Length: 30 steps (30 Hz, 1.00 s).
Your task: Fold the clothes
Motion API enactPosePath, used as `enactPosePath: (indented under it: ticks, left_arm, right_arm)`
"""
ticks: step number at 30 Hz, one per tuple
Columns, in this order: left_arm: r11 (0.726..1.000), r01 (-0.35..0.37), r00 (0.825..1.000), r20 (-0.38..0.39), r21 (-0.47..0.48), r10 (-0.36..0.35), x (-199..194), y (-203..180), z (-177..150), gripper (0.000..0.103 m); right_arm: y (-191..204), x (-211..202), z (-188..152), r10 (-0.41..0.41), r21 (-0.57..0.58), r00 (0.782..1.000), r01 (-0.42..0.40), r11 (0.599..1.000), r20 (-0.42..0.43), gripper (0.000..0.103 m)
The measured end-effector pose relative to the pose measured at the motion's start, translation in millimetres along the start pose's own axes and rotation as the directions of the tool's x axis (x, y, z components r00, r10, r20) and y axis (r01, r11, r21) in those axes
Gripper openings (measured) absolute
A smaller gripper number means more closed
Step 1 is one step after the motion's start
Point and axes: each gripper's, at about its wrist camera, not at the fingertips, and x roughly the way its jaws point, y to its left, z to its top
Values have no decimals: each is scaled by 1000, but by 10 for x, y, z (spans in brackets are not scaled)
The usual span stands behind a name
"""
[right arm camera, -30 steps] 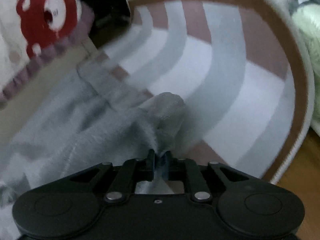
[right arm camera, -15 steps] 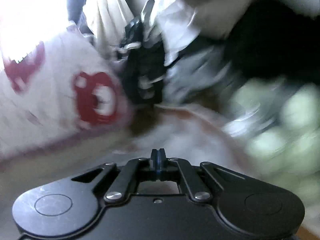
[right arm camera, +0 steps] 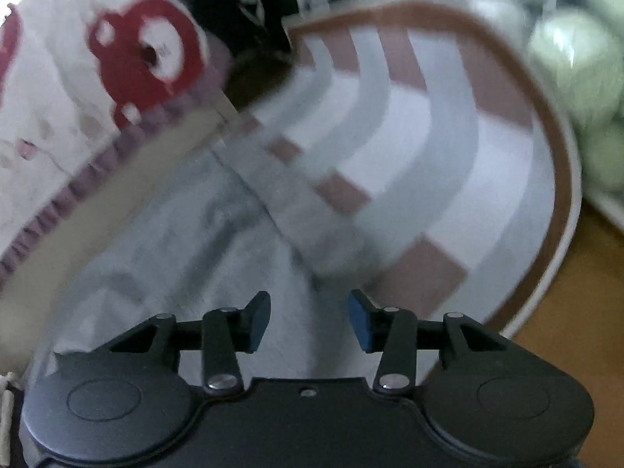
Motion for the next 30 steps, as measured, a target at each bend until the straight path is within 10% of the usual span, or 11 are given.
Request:
enactPosePath:
  ticks: [7,12,18,21,26,30]
  left_arm:
    - [1000,-4,1000,19,-11,4,22,-31,133,1]
    - [1000,-21,1000,19,-6,21,86,-69,131,1]
    - [1000,10,998,63,-19,-9,-24,-76,287,1]
    - [998,50,994,96,-39,-46,-154,-67,416,1]
    - [973,194,976,129,-126,-178,-516,56,649,1]
    - [972,181,983,-7,-148,-184,-281,91,351,1]
  right_arm:
    - [-186,231,-43,-75,137,994,85,987,-77,72]
    - [-291,340,-64,62,248,995,-42,968,-74,76]
    - [-35,562,-96,-20,111,998,14,994,57,83]
    - [198,563,-140,-56,-76,990,67,995,132,25]
    - [563,-287,45,-13,-252,927,115,961,374,9]
    - [679,-824,62,-21,-330,876,204,922,483,8]
